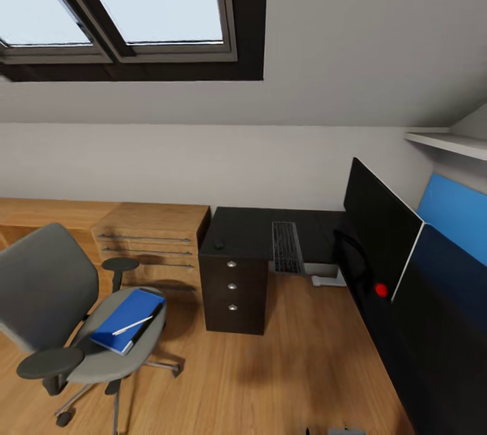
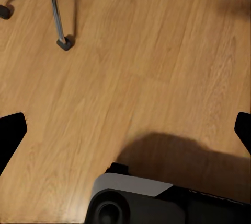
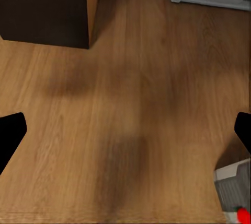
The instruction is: In the bedroom, organize the workspace by keeping the computer under the desk, ensuring the monitor is on the desk, placing the keyboard on the desk next to the monitor, placing the mouse on the desk next to the keyboard, moving the folder from the swivel chair onto the desk next to the mouse, stacking the notebook on top of the folder with the pen on top of the notebook, and positioning the swivel chair next to the desk.
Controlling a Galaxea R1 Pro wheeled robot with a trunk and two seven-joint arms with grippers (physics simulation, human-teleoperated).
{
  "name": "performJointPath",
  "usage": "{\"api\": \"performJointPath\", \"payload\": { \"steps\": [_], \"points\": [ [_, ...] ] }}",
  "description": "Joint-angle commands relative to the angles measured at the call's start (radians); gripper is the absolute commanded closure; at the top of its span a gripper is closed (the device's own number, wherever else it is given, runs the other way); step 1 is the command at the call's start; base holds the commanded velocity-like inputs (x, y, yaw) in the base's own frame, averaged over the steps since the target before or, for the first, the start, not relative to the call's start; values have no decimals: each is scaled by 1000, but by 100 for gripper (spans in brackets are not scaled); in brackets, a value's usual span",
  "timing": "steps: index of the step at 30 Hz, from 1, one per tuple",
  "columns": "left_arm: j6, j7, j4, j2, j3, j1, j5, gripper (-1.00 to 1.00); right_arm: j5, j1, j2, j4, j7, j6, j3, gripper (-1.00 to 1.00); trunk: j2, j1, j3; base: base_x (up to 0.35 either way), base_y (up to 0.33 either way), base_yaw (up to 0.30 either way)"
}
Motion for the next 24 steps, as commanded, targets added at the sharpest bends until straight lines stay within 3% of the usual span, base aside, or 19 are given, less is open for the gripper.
{"api": "performJointPath", "payload": {
  "steps": [1, 9, 17, 21, 24],
  "points": [
    [-6, 5, -1, 1, -3, 0, 11, -100, -9, -1, -1, 3, -6, -4, 9, -100, -2, 0, -2, -337, 0, 0],
    [-6, 5, -1, 1, 1, 0, 11, -100, -6, -1, 1, 15, -2, -4, 11, -100, -2, 0, -2, -337, 0, -8],
    [-6, 5, -1, 1, 2, 0, 11, -100, -2, -1, 10, -5, -3, -25, 17, -100, -2, 0, -2, -334, -44, -135],
    [-7, 6, -1, 1, 2, 0, 10, -100, 17, -1, 13, -124, -10, -17, 16, -100, -2, 0, -2, -224, -225, -22],
    [-7, 7, -1, 1, 2, 0, 9, -100, 27, -1, 8, -239, -12, 40, 8, -100, -2, 0, -2, -66, -308, -6]
  ]
}}
